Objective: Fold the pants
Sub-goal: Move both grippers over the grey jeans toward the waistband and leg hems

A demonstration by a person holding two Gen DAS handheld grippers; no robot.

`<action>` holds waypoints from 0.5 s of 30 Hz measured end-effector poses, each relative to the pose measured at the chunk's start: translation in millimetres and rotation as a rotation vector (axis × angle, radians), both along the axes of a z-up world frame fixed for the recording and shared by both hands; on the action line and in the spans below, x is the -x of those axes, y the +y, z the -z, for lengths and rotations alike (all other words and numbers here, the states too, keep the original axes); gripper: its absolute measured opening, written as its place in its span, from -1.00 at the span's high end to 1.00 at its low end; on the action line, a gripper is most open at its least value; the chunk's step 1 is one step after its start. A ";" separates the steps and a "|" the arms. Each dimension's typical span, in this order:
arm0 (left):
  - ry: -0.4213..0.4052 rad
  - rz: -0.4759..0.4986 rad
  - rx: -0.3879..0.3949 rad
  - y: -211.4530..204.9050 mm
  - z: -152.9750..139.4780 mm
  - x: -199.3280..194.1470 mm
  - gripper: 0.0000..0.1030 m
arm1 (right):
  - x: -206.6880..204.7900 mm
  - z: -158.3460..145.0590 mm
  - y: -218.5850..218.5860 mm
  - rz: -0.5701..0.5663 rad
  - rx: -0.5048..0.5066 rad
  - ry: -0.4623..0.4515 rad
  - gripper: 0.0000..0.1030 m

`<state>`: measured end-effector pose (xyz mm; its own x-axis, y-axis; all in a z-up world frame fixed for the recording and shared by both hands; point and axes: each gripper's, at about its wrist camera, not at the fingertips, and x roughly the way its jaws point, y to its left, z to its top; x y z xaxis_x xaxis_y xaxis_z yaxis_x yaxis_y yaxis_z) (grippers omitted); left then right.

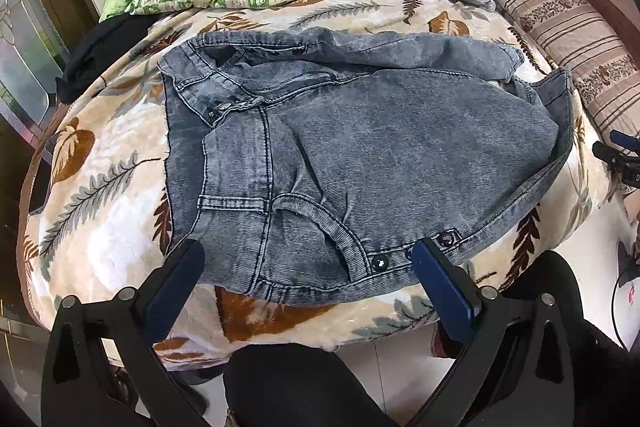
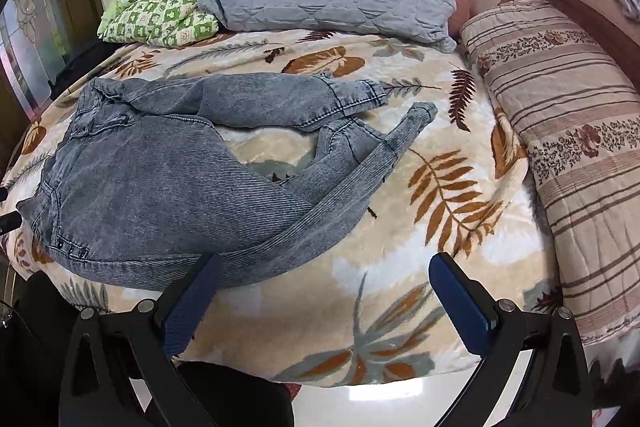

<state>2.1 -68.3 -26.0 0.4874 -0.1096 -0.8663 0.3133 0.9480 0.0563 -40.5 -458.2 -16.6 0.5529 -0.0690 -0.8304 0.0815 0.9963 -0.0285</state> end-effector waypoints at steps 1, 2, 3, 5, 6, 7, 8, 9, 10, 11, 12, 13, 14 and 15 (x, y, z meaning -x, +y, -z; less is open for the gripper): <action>0.000 0.000 -0.001 -1.1 -0.1 -0.3 -1.00 | -0.1 0.1 -1.6 0.003 -0.002 -0.002 -0.99; 0.000 0.002 -0.001 -2.0 -0.1 -0.7 -1.00 | -0.2 0.2 -3.2 0.006 -0.004 -0.003 -0.99; 0.001 0.002 -0.001 -3.3 -0.2 -1.2 -1.00 | -0.2 0.2 -4.1 0.007 -0.006 -0.004 -0.99; 0.004 0.003 0.001 -5.3 -0.1 -2.2 -1.00 | -0.5 0.4 -5.2 0.008 -0.009 -0.006 -0.99; 0.005 0.004 0.001 -5.3 0.0 -2.3 -1.00 | -0.7 0.7 -4.9 0.006 -0.008 -0.005 -0.99; 0.008 0.004 0.000 -6.5 0.5 -2.9 -1.00 | -1.0 1.0 -4.9 0.003 -0.005 -0.004 -0.99; 0.011 0.005 0.001 -7.8 1.0 -3.4 -1.00 | -1.3 1.2 -4.5 0.002 -0.002 -0.004 -0.99; 0.014 0.007 0.004 -8.4 1.3 -3.6 -1.00 | -1.6 1.5 -4.3 -0.001 -0.001 -0.002 -0.99; 0.017 0.007 0.007 -8.8 1.6 -4.0 -1.00 | -1.7 1.9 -4.1 -0.004 0.000 -0.002 -0.99; 0.019 0.008 0.007 -9.4 1.9 -4.3 -1.00 | -1.8 2.2 -3.7 -0.007 0.000 -0.001 -0.99; 0.020 0.008 0.007 -9.9 2.1 -4.6 -1.00 | -1.8 2.6 -3.6 -0.008 0.001 0.000 -0.99; 0.022 0.008 0.009 -10.2 2.4 -5.1 -1.00 | -1.8 3.2 -3.5 -0.010 0.002 0.002 -0.99; 0.022 0.008 0.009 -10.4 2.6 -5.3 -1.00 | -1.8 3.9 -3.4 -0.012 0.003 0.004 -0.99; 0.023 0.008 0.010 -10.8 2.5 -5.7 -1.00 | -1.9 4.5 -3.4 -0.013 0.005 0.005 -0.99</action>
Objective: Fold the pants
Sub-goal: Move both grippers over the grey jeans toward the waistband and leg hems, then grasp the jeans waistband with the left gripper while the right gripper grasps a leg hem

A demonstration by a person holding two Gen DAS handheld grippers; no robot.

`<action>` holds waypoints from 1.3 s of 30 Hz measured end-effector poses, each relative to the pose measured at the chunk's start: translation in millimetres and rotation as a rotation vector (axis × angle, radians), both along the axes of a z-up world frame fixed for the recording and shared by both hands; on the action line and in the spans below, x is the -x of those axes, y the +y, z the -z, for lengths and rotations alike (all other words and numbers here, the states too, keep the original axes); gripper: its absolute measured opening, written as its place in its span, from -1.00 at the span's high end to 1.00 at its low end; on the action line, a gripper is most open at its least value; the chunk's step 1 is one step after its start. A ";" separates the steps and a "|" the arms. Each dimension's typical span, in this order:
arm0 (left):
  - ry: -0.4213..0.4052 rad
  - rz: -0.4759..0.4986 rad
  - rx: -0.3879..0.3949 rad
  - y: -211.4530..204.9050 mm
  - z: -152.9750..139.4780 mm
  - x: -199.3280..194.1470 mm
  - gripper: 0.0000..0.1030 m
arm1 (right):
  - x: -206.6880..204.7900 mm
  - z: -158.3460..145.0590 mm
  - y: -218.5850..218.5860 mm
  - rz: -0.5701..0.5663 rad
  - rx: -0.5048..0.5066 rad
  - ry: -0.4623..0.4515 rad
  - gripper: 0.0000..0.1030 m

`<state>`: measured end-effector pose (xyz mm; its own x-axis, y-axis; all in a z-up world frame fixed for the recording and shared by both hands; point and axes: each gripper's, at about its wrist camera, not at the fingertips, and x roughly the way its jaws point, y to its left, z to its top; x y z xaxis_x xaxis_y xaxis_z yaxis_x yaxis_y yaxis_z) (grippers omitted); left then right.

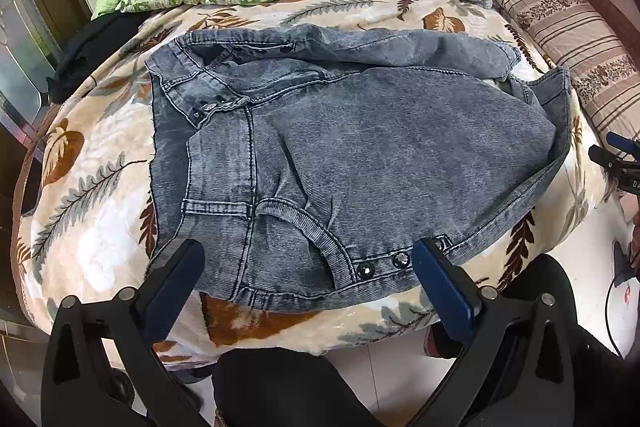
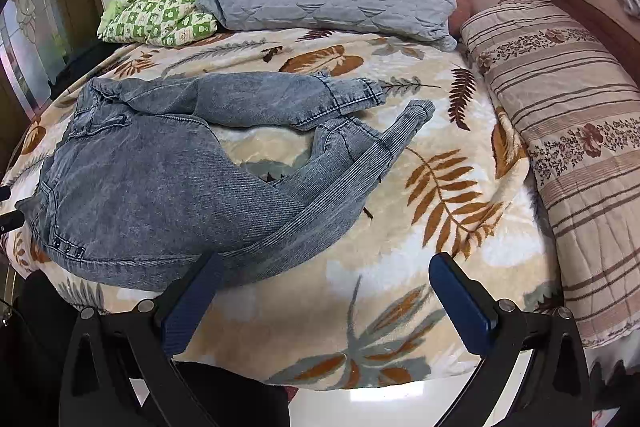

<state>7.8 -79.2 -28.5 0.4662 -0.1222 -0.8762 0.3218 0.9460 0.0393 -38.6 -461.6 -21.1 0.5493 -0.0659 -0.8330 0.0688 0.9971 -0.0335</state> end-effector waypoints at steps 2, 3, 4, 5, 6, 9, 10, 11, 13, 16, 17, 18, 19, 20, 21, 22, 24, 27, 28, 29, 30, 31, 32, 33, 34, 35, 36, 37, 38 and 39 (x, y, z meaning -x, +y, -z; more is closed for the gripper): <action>0.003 -0.001 0.004 0.5 0.3 -0.9 -1.00 | -0.3 1.3 -0.6 0.002 0.001 0.005 -0.99; 0.006 -0.002 0.005 0.2 0.8 -1.5 -1.00 | -0.5 1.7 -1.0 0.003 -0.001 0.006 -0.99; 0.008 -0.002 0.005 -0.4 1.3 -2.1 -1.00 | -0.4 1.9 -1.5 0.004 -0.003 0.006 -0.99; 0.014 -0.002 0.005 -1.0 2.2 -2.8 -1.00 | -0.2 1.9 -1.6 0.005 -0.004 0.006 -0.99; 0.016 -0.002 0.004 -1.2 2.8 -3.0 -1.00 | -0.1 2.0 -1.9 0.004 -0.003 0.005 -0.99; 0.016 -0.001 -0.004 -3.3 2.8 -3.4 -1.00 | -0.7 2.1 -2.4 0.005 0.000 0.006 -0.99; 0.015 -0.001 -0.003 -3.4 2.5 -3.1 -1.00 | -1.4 2.5 -3.3 0.005 -0.003 0.008 -0.99; 0.015 -0.001 0.002 -3.0 2.0 -2.9 -1.00 | -2.2 2.9 -3.4 0.006 -0.005 0.011 -0.99; 0.021 -0.006 0.010 -2.0 2.1 -4.1 -1.00 | -4.3 4.1 -5.0 0.009 -0.006 0.015 -0.99; 0.037 -0.018 0.025 -1.9 2.7 -7.5 -1.00 | -7.2 4.4 -6.8 0.010 -0.011 0.016 -0.99; 0.041 -0.020 0.028 -2.1 2.6 -8.9 -1.00 | -7.8 4.3 -7.0 0.009 -0.014 0.015 -0.99; 0.044 -0.023 0.030 -2.7 2.3 -10.5 -1.00 | -8.5 4.4 -7.4 0.008 -0.015 0.015 -0.99; 0.045 -0.024 0.030 -3.6 1.9 -11.4 -1.00 | -9.1 4.4 -7.7 0.007 -0.015 0.014 -0.99; 0.044 -0.027 0.030 -3.9 1.2 -12.3 -1.00 | -9.8 4.4 -7.8 0.005 -0.014 0.013 -0.99; 0.042 -0.032 0.033 -3.7 0.1 -13.4 -1.00 | -11.0 4.6 -8.4 0.004 -0.013 0.014 -0.99; 0.042 -0.035 0.035 -3.4 -0.3 -14.2 -1.00 | -11.7 5.0 -9.6 0.004 -0.012 0.014 -0.99; 0.046 -0.048 0.044 -0.8 -1.0 -17.1 -1.00 | -14.1 5.3 -13.5 0.007 -0.015 0.014 -0.99; 0.058 -0.076 0.042 6.7 -2.3 -23.9 -1.00 | -19.2 3.2 -25.8 0.026 -0.055 0.007 -0.99; 0.060 -0.094 0.045 12.1 -3.7 -26.5 -1.00 | -20.9 1.0 -33.3 0.045 -0.081 0.000 -0.99; 0.062 -0.116 0.048 18.5 -5.4 -29.5 -1.00 | -23.5 -1.0 -43.9 0.074 -0.113 -0.008 -0.99; 0.068 -0.141 0.059 27.5 -7.1 -33.2 -1.00 | -27.3 -2.9 -56.9 0.113 -0.148 -0.015 -0.99; 0.076 -0.167 0.074 36.7 -8.2 -36.5 -1.00 | -32.6 -3.6 -70.9 0.156 -0.186 -0.018 -0.99; 0.087 -0.200 0.096 47.6 -8.5 -39.4 -1.00 | -37.8 -3.2 -80.9 0.186 -0.217 -0.017 -0.99; 0.103 -0.250 0.137 63.8 -8.0 -42.5 -1.00 | -42.6 -2.0 -87.8 0.206 -0.239 -0.013 -0.99; 0.114 -0.283 0.168 74.6 -6.6 -43.4 -1.00 | -48.9 0.7 -95.7 0.230 -0.265 -0.007 -0.99; 0.125 -0.310 0.188 82.8 -4.4 -43.3 -1.00 | -53.9 3.5 -101.2 0.247 -0.287 -0.002 -0.99; 0.143 -0.345 0.207 93.4 -0.1 -42.9 -1.00 | -60.6 7.6 -106.6 0.265 -0.318 0.005 -0.99; 0.161 -0.366 0.219 100.3 4.7 -41.9 -1.00 | -66.0 12.1 -109.8 0.276 -0.345 0.010 -0.99; 0.186 -0.389 0.234 107.4 12.3 -40.1 -1.00 | -72.1 16.6 -112.3 0.287 -0.378 0.016 -0.99; 0.203 -0.403 0.246 110.5 17.7 -38.7 -1.00 | -79.0 21.8 -113.5 0.292 -0.411 0.025 -0.99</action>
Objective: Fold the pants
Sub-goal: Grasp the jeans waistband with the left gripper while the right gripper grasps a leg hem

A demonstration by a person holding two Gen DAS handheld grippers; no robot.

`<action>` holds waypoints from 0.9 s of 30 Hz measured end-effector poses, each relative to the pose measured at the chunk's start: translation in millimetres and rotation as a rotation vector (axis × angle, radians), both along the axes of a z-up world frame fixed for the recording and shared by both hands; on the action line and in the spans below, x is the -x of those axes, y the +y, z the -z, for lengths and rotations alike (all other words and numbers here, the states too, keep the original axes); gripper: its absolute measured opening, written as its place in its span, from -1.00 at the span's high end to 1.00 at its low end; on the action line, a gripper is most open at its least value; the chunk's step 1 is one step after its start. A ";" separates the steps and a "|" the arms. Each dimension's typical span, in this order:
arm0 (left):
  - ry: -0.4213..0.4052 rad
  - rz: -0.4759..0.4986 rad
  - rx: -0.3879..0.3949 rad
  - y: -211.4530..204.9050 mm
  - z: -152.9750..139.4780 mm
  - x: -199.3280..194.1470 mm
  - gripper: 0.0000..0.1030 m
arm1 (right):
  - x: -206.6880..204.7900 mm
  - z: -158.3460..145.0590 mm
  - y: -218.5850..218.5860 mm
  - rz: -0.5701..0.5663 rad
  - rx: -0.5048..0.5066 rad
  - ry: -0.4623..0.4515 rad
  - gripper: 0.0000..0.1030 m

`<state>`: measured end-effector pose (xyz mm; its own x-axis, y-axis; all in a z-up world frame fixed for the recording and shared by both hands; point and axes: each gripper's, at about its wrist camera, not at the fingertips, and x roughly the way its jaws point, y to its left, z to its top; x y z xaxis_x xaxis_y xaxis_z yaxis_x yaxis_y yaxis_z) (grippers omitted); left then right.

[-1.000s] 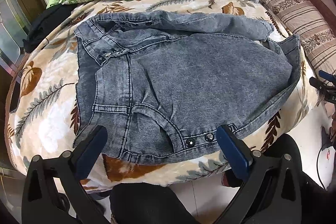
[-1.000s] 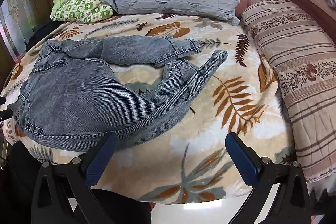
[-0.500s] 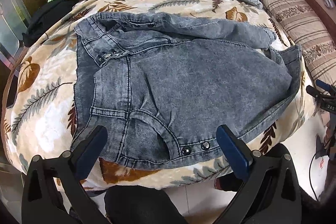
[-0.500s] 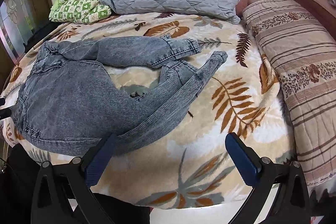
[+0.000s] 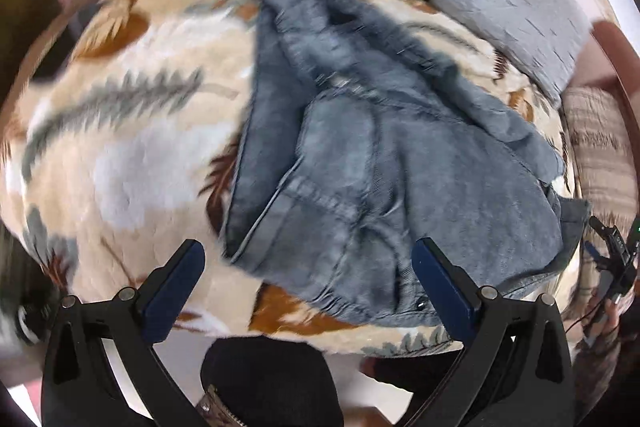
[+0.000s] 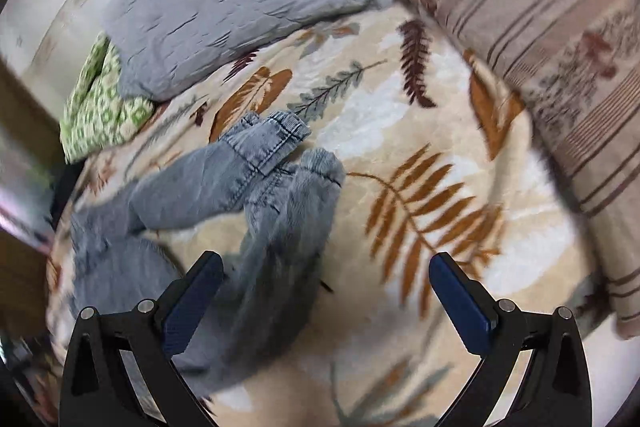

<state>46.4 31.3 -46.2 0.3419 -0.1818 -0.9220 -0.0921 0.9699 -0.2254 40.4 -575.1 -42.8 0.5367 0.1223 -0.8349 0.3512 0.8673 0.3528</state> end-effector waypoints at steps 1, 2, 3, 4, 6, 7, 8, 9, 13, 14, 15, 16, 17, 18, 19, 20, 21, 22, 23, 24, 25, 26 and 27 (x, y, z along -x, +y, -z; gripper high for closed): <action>0.019 -0.013 0.021 2.9 7.1 1.2 -1.00 | -7.4 6.0 0.1 0.001 -0.028 0.011 -0.99; 0.050 -0.027 0.053 4.6 17.4 1.9 -1.00 | -12.4 10.6 1.3 0.001 -0.043 0.020 -0.99; 0.076 -0.030 0.082 4.2 24.4 1.4 -1.00 | -18.6 16.7 3.0 -0.002 -0.057 0.030 -0.99; 0.104 -0.031 0.120 2.9 32.0 0.5 -1.00 | -23.1 22.1 4.5 -0.004 -0.064 0.041 -0.99; 0.143 -0.043 0.221 1.8 46.8 -0.9 -1.00 | -27.7 33.1 6.8 -0.001 -0.087 0.050 -0.98; 0.149 -0.050 0.258 1.1 49.1 -0.8 -0.99 | -28.2 37.0 6.0 0.003 -0.100 0.048 -0.91; 0.145 -0.062 0.316 1.0 51.7 -1.2 -0.77 | -27.3 40.7 4.2 0.011 -0.113 0.046 -0.82; 0.141 -0.065 0.352 0.1 51.4 -2.5 -0.42 | -25.2 43.5 1.0 0.017 -0.137 0.039 -0.45; 0.095 -0.068 0.337 1.8 38.6 -6.3 0.75 | -8.3 38.2 -14.6 0.033 -0.210 -0.022 0.87; 0.082 -0.067 0.342 3.4 33.8 -5.5 0.77 | 2.9 29.4 -19.7 0.041 -0.213 -0.063 0.87; 0.060 -0.066 0.337 3.9 25.7 -2.2 0.78 | 11.4 22.6 -22.7 0.046 -0.216 -0.092 0.87; 0.050 -0.060 0.328 5.0 23.2 -2.5 0.78 | 22.2 15.4 -25.0 0.052 -0.213 -0.118 0.87; 0.043 -0.050 0.315 5.4 19.8 -0.1 0.78 | 35.0 9.8 -27.2 0.059 -0.211 -0.137 0.87; 0.042 -0.041 0.301 4.5 17.1 2.9 0.78 | 51.2 7.0 -29.3 0.068 -0.209 -0.148 0.87; 0.043 -0.034 0.289 4.5 16.9 5.0 0.78 | 60.5 7.4 -31.2 0.075 -0.210 -0.149 0.87; 0.047 -0.027 0.277 3.9 17.9 7.0 0.78 | 74.3 11.3 -32.4 0.082 -0.214 -0.139 0.87; 0.061 -0.024 0.262 4.9 21.3 9.1 0.78 | 86.2 18.0 -33.4 0.089 -0.213 -0.118 0.87; 0.078 -0.023 0.254 6.5 26.4 9.9 0.78 | 95.7 25.3 -34.2 0.100 -0.209 -0.096 0.86; 0.094 -0.021 0.245 8.0 30.9 11.8 0.78 | 107.4 38.8 -36.0 0.119 -0.216 -0.061 0.84; 0.111 -0.024 0.224 9.1 36.0 13.2 0.78 | 113.7 48.8 -38.5 0.137 -0.232 -0.037 0.82; 0.125 -0.025 0.207 11.7 39.5 15.3 0.78 | 119.4 59.1 -39.3 0.154 -0.248 -0.007 0.75; 0.135 -0.026 0.201 13.9 42.3 16.4 0.77 | 125.0 67.8 -40.3 0.171 -0.253 0.020 0.63; 0.148 -0.024 0.208 18.1 43.9 18.1 0.78 | 131.0 72.0 -42.3 0.190 -0.246 0.037 0.58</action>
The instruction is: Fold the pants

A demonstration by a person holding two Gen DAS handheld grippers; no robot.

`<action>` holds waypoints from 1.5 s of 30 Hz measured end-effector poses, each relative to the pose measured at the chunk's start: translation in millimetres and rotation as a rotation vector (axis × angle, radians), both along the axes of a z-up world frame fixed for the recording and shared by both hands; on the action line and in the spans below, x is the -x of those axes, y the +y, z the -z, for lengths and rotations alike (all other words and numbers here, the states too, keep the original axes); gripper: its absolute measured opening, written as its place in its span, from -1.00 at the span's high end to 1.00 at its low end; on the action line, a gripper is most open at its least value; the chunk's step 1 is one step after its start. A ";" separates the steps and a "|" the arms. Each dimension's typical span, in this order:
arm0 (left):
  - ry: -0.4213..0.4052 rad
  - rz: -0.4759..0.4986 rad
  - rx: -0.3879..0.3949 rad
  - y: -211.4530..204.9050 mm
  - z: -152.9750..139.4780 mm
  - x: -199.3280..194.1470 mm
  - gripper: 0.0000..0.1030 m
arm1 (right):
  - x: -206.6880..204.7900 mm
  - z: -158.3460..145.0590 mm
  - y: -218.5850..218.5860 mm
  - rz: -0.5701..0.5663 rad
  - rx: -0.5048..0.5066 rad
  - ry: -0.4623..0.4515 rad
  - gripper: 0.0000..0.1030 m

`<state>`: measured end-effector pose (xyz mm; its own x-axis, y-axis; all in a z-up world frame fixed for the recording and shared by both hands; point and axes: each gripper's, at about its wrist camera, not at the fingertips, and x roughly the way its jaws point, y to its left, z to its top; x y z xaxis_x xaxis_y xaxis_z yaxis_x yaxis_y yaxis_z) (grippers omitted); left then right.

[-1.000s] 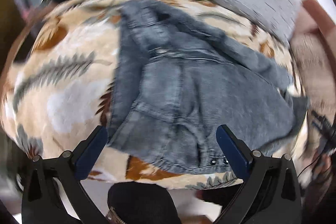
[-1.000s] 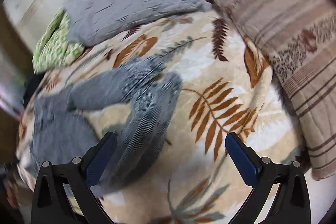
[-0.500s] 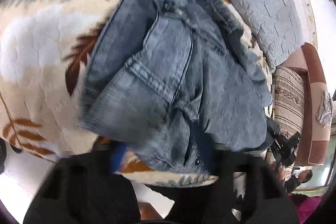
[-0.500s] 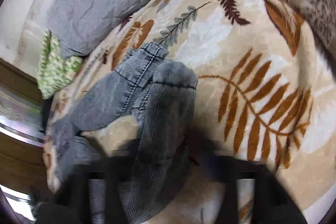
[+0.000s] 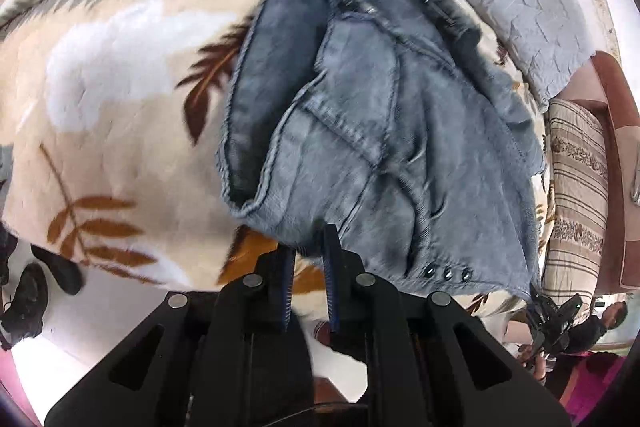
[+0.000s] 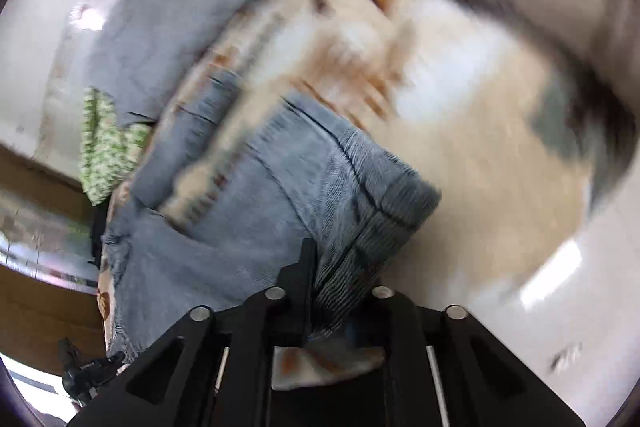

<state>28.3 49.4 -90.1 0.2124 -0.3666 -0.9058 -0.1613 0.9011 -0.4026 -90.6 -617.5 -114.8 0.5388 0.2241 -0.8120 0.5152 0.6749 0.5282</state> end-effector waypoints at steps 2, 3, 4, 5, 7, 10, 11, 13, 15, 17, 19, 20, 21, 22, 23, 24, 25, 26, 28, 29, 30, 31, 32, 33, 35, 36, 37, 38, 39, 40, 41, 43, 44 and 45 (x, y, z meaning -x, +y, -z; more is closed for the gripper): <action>0.004 0.019 0.003 5.8 -2.2 4.0 0.78 | 11.3 -2.7 -5.3 0.017 -0.006 -0.005 0.46; -0.002 0.045 -0.003 9.6 -6.4 8.0 0.78 | 17.6 -10.3 -10.2 0.030 0.016 -0.010 0.36; -0.014 0.074 0.006 12.3 -11.1 12.0 0.78 | 22.3 -19.2 -14.2 0.043 0.053 -0.014 0.29; -0.033 0.109 0.029 14.8 -17.9 15.3 0.77 | 25.4 -31.7 -18.2 0.056 0.103 -0.024 0.28; -0.096 0.162 0.036 16.3 -37.6 19.8 0.64 | 24.9 -56.2 -25.3 0.058 0.176 -0.069 0.07; -0.175 0.160 -0.031 11.3 -59.0 6.8 -0.21 | -4.7 -76.5 -24.3 -0.014 0.216 -0.123 -0.51; -0.188 0.148 -0.038 8.5 -61.2 -0.7 -0.28 | -22.9 -75.9 -22.0 -0.062 0.214 -0.128 -0.56; -0.179 0.140 -0.040 -1.9 -56.5 -19.0 -0.27 | -52.7 -69.8 -14.7 -0.116 0.223 -0.113 -0.56; -0.149 0.130 -0.069 -12.6 -48.0 -38.1 -0.27 | -85.0 -55.7 -7.8 -0.147 0.245 -0.070 -0.55; -0.122 0.119 -0.113 -20.8 -39.6 -52.7 -0.27 | -109.6 -41.1 -5.6 -0.170 0.266 -0.023 -0.55; -0.096 0.111 -0.130 -27.0 -28.8 -70.3 -0.28 | -126.0 -26.1 -1.6 -0.196 0.279 0.013 -0.55; -0.075 0.106 -0.133 -27.8 -22.6 -77.7 -0.28 | -131.4 -20.4 1.4 -0.220 0.274 0.023 -0.41; -0.031 0.096 -0.126 -27.8 -13.6 -86.1 -0.27 | -134.3 -16.7 6.4 -0.260 0.281 0.027 -0.19; -0.009 0.093 -0.108 -27.4 -9.8 -88.4 -0.27 | -136.0 -17.5 13.5 -0.295 0.335 0.041 0.50; 0.003 0.095 -0.092 -28.2 -6.6 -89.1 -0.27 | -138.7 -20.8 20.9 -0.341 0.378 0.047 0.76; -0.001 0.099 -0.106 -30.2 -6.0 -90.0 -0.27 | -139.4 -28.6 25.0 -0.356 0.419 0.032 0.76; -0.011 0.106 -0.120 -32.9 -6.7 -89.3 -0.28 | -140.3 -39.1 23.2 -0.346 0.454 0.005 0.76; -0.019 0.111 -0.133 -35.4 -6.6 -89.4 -0.27 | -141.8 -45.2 18.7 -0.328 0.460 -0.015 0.76; -0.023 0.115 -0.158 -39.1 -3.4 -89.5 -0.27 | -146.2 -51.4 -1.2 -0.243 0.491 -0.018 0.76; -0.025 0.119 -0.169 -40.2 -3.2 -89.1 -0.27 | -148.1 -46.0 -12.3 -0.215 0.467 -0.007 0.76; -0.034 0.128 -0.188 -43.2 -3.3 -87.5 -0.28 | -151.4 -37.1 -18.9 -0.205 0.434 0.012 0.75; -0.041 0.145 -0.210 -46.6 -3.8 -85.7 -0.28 | -154.9 -28.0 -18.9 -0.209 0.438 0.040 0.74; -0.042 0.158 -0.224 -48.2 -3.9 -85.6 -0.28 | -159.2 -14.3 -13.8 -0.235 0.464 0.101 0.69; -0.038 0.171 -0.230 -49.0 -4.9 -83.9 -0.28 | -161.6 -9.3 -10.8 -0.243 0.480 0.138 0.62; -0.031 0.180 -0.194 -45.9 -10.4 -83.2 -0.28 | -156.5 -19.5 -8.3 -0.206 0.516 0.111 0.52; -0.040 0.174 -0.167 -40.7 -16.5 -83.7 -0.28 | -153.1 -30.3 -8.4 -0.177 0.524 0.085 0.46; -0.054 0.164 -0.151 -35.7 -23.5 -86.3 -0.28 | -151.6 -40.5 -7.3 -0.166 0.507 0.045 0.33; -0.071 0.152 -0.142 -31.5 -30.9 -90.9 -0.28 | -152.5 -50.2 -5.6 -0.170 0.474 -0.003 0.13; -0.089 0.135 -0.137 -27.1 -38.7 -98.4 -0.28 | -157.3 -57.9 -1.6 -0.194 0.426 -0.048 -0.01; -0.100 0.116 -0.135 -23.4 -44.5 -106.9 -0.28 | -162.4 -61.1 3.4 -0.215 0.390 -0.073 -0.27; -0.109 0.097 -0.129 -19.4 -49.2 -115.9 -0.29 | -170.1 -63.4 10.0 -0.239 0.344 -0.102 -0.30; -0.118 0.057 -0.119 -14.3 -54.8 -137.0 -0.32 | -187.3 -60.9 16.3 -0.261 0.245 -0.134 -0.30; -0.118 0.037 -0.122 -12.9 -54.9 -148.6 -0.32 | -197.4 -58.3 19.0 -0.257 0.200 -0.139 -0.30; -0.116 0.012 -0.119 -8.7 -54.6 -159.3 -0.32 | -208.3 -56.5 21.8 -0.250 0.164 -0.141 -0.30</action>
